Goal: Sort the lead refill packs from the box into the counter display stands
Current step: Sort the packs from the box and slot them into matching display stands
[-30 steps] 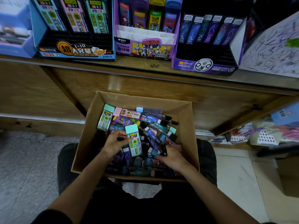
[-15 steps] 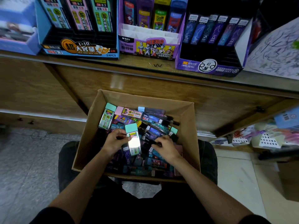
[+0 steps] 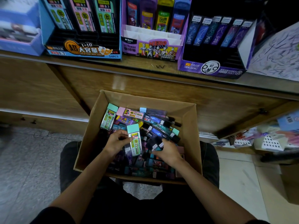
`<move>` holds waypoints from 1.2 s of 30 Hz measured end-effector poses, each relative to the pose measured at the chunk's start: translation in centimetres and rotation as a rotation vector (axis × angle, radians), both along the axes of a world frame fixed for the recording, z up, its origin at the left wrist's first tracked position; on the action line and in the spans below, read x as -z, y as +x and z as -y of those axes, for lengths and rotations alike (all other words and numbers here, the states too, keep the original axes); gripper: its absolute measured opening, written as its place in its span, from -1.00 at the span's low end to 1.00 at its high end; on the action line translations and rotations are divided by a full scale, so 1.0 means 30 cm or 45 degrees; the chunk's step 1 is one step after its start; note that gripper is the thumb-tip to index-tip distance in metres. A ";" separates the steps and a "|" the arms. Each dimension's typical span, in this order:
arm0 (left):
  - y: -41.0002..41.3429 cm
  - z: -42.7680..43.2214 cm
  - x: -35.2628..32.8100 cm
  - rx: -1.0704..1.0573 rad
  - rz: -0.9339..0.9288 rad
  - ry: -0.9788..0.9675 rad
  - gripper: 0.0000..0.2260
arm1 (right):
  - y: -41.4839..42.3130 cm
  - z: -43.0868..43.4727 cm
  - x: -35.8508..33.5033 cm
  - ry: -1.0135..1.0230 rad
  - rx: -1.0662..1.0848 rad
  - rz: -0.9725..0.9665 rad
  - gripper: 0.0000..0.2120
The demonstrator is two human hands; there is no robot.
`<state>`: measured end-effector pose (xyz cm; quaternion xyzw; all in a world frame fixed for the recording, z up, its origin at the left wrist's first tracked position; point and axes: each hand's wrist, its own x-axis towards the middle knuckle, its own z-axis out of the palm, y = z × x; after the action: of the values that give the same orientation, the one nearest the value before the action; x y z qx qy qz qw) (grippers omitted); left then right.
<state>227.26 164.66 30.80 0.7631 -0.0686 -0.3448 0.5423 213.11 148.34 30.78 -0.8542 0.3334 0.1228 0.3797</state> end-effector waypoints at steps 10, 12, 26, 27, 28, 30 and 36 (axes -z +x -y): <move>0.049 0.041 -0.101 0.103 -0.053 -0.146 -0.91 | 0.097 0.029 -0.164 1.217 0.825 0.392 -0.69; 0.057 0.057 -0.122 0.125 -0.090 -0.186 -0.90 | 0.126 0.014 -0.187 1.331 0.846 0.451 -0.68; 0.051 0.122 -0.217 -0.023 -0.385 -0.303 -0.98 | 0.152 -0.067 -0.213 1.165 0.730 0.500 -0.74; 0.048 0.124 -0.219 -0.033 -0.388 -0.308 -0.99 | 0.152 -0.073 -0.221 1.133 0.706 0.521 -0.78; 0.045 0.126 -0.220 -0.041 -0.393 -0.316 -0.98 | 0.154 -0.077 -0.227 1.102 0.677 0.534 -0.80; 0.043 0.124 -0.223 -0.046 -0.373 -0.330 -0.96 | 0.159 -0.082 -0.239 1.071 0.648 0.537 -0.78; 0.070 0.110 -0.244 -0.180 -0.228 -0.313 -0.87 | 0.142 -0.019 -0.267 1.196 0.816 0.490 -0.81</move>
<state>229.37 161.36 38.12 0.6603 -0.0079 -0.3615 0.6583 217.36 148.90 38.78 -0.4586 0.4097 -0.0203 0.7883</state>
